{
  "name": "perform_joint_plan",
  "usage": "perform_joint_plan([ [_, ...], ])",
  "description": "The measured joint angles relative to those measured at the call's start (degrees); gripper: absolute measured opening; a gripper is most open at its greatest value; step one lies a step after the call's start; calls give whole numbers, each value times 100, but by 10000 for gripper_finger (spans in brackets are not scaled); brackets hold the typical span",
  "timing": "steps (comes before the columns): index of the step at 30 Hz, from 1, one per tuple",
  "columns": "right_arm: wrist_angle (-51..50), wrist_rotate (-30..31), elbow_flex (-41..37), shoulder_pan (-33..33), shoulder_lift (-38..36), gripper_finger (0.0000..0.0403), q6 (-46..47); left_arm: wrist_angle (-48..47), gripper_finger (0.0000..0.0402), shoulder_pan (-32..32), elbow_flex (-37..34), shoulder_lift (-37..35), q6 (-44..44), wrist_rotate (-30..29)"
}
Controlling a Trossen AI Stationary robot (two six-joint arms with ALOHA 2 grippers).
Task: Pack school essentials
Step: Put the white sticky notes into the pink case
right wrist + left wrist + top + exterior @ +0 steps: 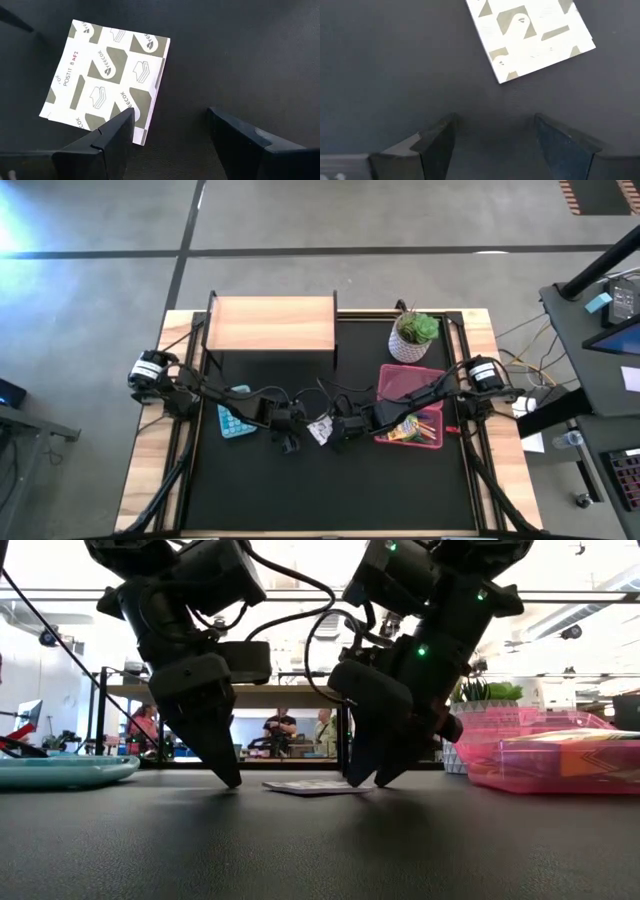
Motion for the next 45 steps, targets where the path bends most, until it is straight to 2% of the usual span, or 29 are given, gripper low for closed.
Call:
perform_joint_plan([
  [3,-6,-8,2,0,76,240,-6,41,251,7,19,-2,-16,375],
  [9,-28,-52,2,-2,83,240,-84,551,251,-2,72,-12,-375,1624],
  [11,-51,-77,0,-2,97,240,-116,613,251,0,72,-22,-542,1746],
  [18,-79,-85,-7,-2,114,240,-150,741,251,141,30,-21,-1725,1784],
  [23,-73,-77,-59,-2,120,240,-208,1394,251,307,-70,-20,-2794,1693],
  [33,-21,-61,-161,-2,120,240,-230,1681,251,387,-505,-37,-4220,1081],
  [38,1,-54,-171,-2,120,240,-272,2504,251,385,-755,0,-4607,864],
  [45,20,-44,-175,-2,120,240,-293,2647,251,382,-861,-2,-4815,660],
])
